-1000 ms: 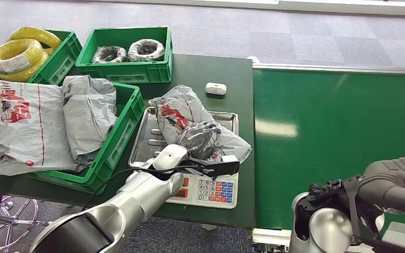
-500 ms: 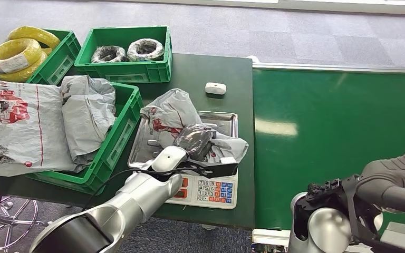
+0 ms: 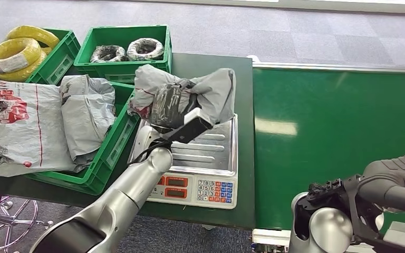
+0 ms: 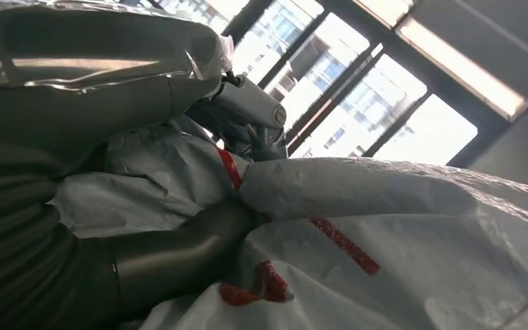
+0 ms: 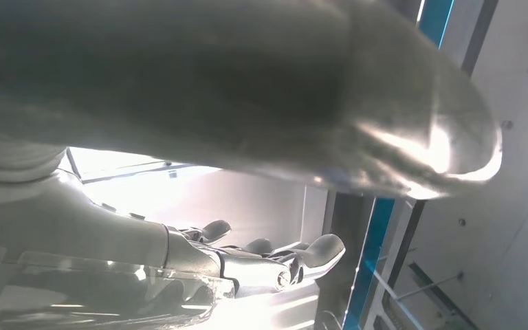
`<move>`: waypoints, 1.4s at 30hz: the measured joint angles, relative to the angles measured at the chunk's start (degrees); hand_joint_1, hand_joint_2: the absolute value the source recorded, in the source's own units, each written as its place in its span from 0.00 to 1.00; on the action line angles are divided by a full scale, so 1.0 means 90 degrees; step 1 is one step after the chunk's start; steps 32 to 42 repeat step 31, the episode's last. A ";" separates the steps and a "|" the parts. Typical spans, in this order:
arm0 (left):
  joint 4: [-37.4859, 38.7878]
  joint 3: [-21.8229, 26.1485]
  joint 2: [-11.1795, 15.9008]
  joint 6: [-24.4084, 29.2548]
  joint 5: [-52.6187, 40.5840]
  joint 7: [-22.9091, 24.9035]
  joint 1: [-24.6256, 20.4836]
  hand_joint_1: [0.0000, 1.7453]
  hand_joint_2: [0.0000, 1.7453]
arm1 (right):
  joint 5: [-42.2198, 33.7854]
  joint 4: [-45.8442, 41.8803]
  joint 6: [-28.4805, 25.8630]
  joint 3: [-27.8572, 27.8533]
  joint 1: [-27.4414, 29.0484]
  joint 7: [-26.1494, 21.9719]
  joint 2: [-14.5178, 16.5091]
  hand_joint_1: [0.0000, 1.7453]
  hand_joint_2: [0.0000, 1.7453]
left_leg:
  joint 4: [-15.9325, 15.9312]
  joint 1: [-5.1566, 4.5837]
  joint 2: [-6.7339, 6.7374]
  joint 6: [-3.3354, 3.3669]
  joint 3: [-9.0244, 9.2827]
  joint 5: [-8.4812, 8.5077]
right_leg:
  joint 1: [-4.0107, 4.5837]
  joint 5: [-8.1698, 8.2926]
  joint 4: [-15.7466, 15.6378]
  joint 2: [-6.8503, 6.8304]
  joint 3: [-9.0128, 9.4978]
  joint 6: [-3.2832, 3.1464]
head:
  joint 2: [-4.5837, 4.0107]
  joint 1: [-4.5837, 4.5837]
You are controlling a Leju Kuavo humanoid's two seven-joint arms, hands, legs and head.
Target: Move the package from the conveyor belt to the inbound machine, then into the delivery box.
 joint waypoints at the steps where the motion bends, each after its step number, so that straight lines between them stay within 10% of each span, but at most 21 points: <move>1: -0.0300 0.0122 0.0027 0.0002 0.0160 0.0018 0.0025 0.94 1.00 | -0.0003 0.0001 0.0000 -0.0012 0.0000 0.0000 0.0000 0.00 0.00 | 0.0000 0.0000 0.0000 0.0000 -0.0001 0.0000 | 0.0000 0.0000 0.0000 0.0000 -0.0001 0.0000 | 0.0000 0.0001; 12: -0.2128 0.1004 0.0396 0.0364 -0.0224 0.0334 0.0141 0.93 1.00 | 0.0007 -0.0001 0.0000 -0.0146 0.0018 0.0000 0.0000 0.00 0.00 | 0.0000 0.0000 0.0001 0.0000 -0.0006 0.0001 | 0.0000 0.0000 0.0001 0.0000 -0.0004 0.0000 | 0.0000 0.0001; 18: -0.2754 0.3262 0.0348 0.0397 -0.3854 0.0808 -0.0103 0.94 1.00 | -0.0007 -0.0027 0.0000 -0.0208 0.0157 0.0000 0.0000 0.00 0.00 | -0.0001 0.0001 0.0025 -0.0001 -0.0002 0.0001 | 0.0001 0.0001 0.0005 0.0023 -0.0015 -0.0002 | 0.0000 -0.0001; 24: -0.3138 0.4708 0.0423 0.0397 -0.4556 0.1091 -0.0256 0.93 1.00 | -0.0024 -0.0072 0.0000 -0.0219 0.0233 0.0000 0.0000 0.00 0.00 | -0.0001 0.0005 0.0007 -0.0004 -0.0006 0.0004 | 0.0005 -0.0002 0.0008 0.0012 -0.0014 -0.0004 | 0.0000 0.0001; 28: -0.3276 0.5027 0.0463 0.0397 -0.4827 0.1471 -0.0271 0.93 1.00 | -0.0024 -0.0082 0.0000 -0.0211 0.0259 0.0000 0.0000 0.00 0.00 | 0.0000 0.0002 0.0006 -0.0004 -0.0008 0.0003 | 0.0001 -0.0001 0.0007 0.0012 -0.0012 -0.0003 | 0.0000 0.0003; 31: -0.3332 0.5116 0.0582 0.0397 -0.5026 0.1876 -0.0269 0.69 1.00 | -0.0025 -0.0087 0.0000 -0.0186 0.0282 -0.0002 0.0000 0.00 0.00 | 0.0000 0.0001 0.0005 -0.0004 -0.0008 0.0003 | 0.0001 -0.0001 0.0006 0.0012 -0.0014 -0.0003 | 0.0000 0.0002; 42: -0.3332 0.5116 0.0582 0.0397 -0.5026 0.1876 -0.0269 0.69 1.00 | -0.0025 -0.0087 0.0000 -0.0186 0.0282 -0.0002 0.0000 0.00 0.00 | 0.0000 0.0001 0.0005 -0.0004 -0.0008 0.0003 | 0.0001 -0.0001 0.0006 0.0012 -0.0014 -0.0003 | 0.0000 0.0002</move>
